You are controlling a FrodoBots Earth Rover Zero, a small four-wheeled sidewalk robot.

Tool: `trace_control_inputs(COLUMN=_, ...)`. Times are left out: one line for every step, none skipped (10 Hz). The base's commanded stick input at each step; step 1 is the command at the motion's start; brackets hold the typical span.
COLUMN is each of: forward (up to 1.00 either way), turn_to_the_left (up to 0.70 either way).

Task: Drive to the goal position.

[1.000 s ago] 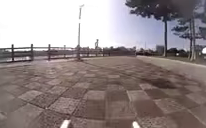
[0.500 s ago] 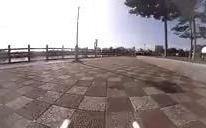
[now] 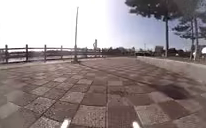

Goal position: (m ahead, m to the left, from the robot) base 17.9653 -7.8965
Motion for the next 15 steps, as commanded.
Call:
trace_control_inputs(forward=0.5, turn_to_the_left=0.12)
trace_control_inputs(forward=0.5, turn_to_the_left=0.06)
trace_control_inputs(forward=0.5, turn_to_the_left=0.0)
trace_control_inputs(forward=0.5, turn_to_the_left=0.03)
trace_control_inputs(forward=0.5, turn_to_the_left=0.05)
trace_control_inputs(forward=0.5, turn_to_the_left=0.08)
trace_control_inputs(forward=0.5, turn_to_the_left=0.05)
trace_control_inputs(forward=0.5, turn_to_the_left=0.09)
trace_control_inputs(forward=0.5, turn_to_the_left=0.0)
trace_control_inputs(forward=0.5, turn_to_the_left=0.0)
trace_control_inputs(forward=0.5, turn_to_the_left=0.0)
trace_control_inputs(forward=0.5, turn_to_the_left=0.0)
trace_control_inputs(forward=0.5, turn_to_the_left=0.0)
trace_control_inputs(forward=0.5, turn_to_the_left=0.0)
trace_control_inputs(forward=0.5, turn_to_the_left=0.03)
